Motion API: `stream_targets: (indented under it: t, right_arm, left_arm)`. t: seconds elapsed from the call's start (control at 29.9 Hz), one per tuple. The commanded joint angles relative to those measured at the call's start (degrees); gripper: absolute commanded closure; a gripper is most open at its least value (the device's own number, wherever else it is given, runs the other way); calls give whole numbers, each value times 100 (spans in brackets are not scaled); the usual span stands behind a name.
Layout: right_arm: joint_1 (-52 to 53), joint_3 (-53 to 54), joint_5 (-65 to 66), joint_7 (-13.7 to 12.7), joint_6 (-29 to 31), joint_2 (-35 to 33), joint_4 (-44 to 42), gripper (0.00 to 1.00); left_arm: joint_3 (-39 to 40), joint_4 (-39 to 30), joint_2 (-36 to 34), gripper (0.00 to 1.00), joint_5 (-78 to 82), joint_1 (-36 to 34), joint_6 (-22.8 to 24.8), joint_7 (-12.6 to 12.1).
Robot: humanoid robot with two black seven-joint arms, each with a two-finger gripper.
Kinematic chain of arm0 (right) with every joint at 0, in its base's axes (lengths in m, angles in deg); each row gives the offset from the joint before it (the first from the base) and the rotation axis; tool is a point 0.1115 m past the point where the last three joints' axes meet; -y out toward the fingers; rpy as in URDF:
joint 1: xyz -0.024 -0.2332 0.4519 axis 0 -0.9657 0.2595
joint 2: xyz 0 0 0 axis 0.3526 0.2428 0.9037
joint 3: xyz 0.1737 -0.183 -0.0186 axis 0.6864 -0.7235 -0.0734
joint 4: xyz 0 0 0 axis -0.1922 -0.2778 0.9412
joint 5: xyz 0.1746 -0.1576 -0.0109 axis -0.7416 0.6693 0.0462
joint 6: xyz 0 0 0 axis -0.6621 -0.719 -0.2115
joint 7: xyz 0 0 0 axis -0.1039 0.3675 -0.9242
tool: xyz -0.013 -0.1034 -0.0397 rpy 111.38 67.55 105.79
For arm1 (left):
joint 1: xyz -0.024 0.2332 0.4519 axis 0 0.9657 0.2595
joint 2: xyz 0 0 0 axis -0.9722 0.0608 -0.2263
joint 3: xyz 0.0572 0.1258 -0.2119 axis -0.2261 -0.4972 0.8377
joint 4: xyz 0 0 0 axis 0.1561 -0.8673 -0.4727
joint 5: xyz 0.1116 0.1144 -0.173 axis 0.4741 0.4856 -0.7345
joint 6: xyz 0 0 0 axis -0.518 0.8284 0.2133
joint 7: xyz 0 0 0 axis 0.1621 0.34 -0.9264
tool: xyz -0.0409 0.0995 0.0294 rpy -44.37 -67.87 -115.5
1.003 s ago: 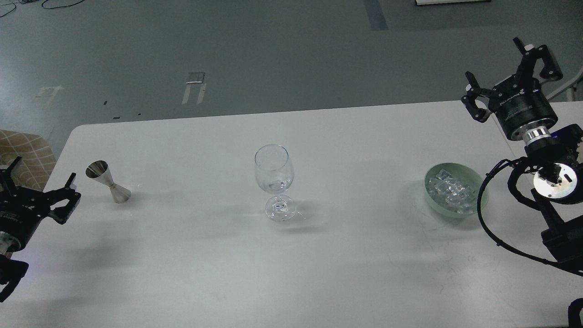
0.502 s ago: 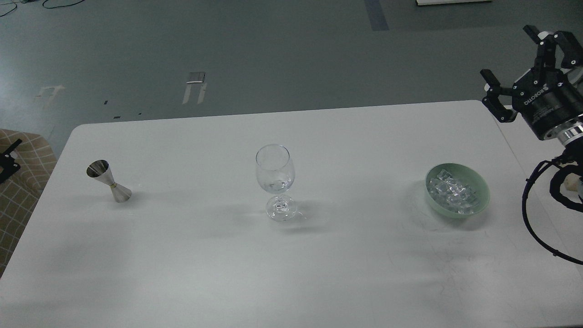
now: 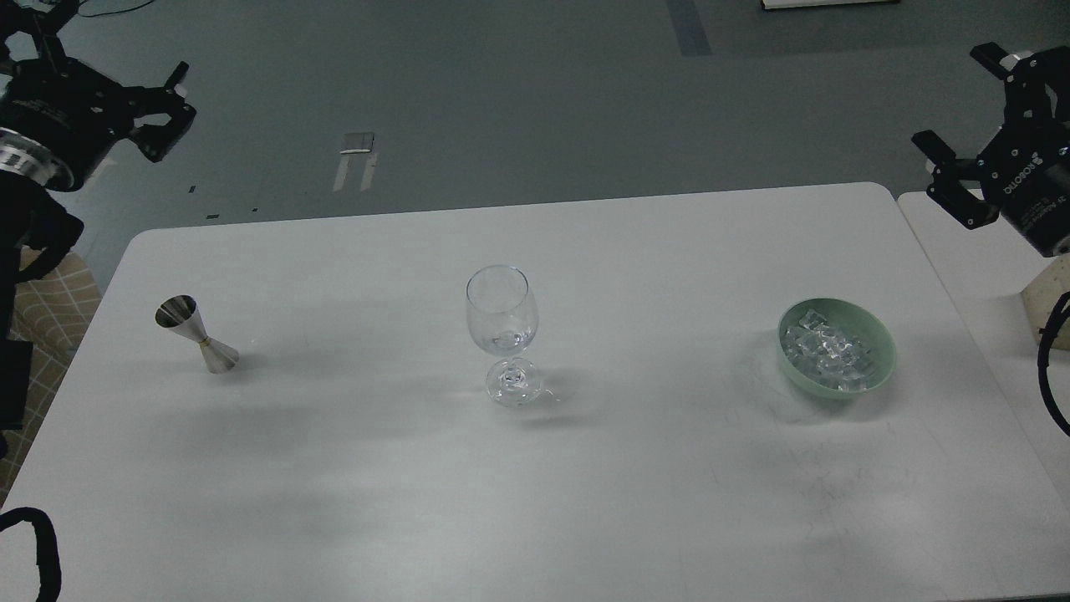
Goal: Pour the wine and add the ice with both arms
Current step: 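Raise both arms and bring the right gripper toward the ice bowl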
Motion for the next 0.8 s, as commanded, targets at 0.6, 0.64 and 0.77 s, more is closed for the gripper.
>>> stream_targets:
  t: [0.6,0.64,0.77]
  right_arm:
    - [343,13,4823,-592,-109,-1704,1270,0]
    - [342,4,4936,-583,-91,-2010,1375,0]
    - [342,-5,5745,-565,-47,-2663,1578,0]
  left_arm:
    - [-83,1074,913,2,-130,-529,-66,939]
    - [-65,1083,922,2,-122,-556,-75,939]
    - [-13,1039,1106,2,-113,-565,-84,939]
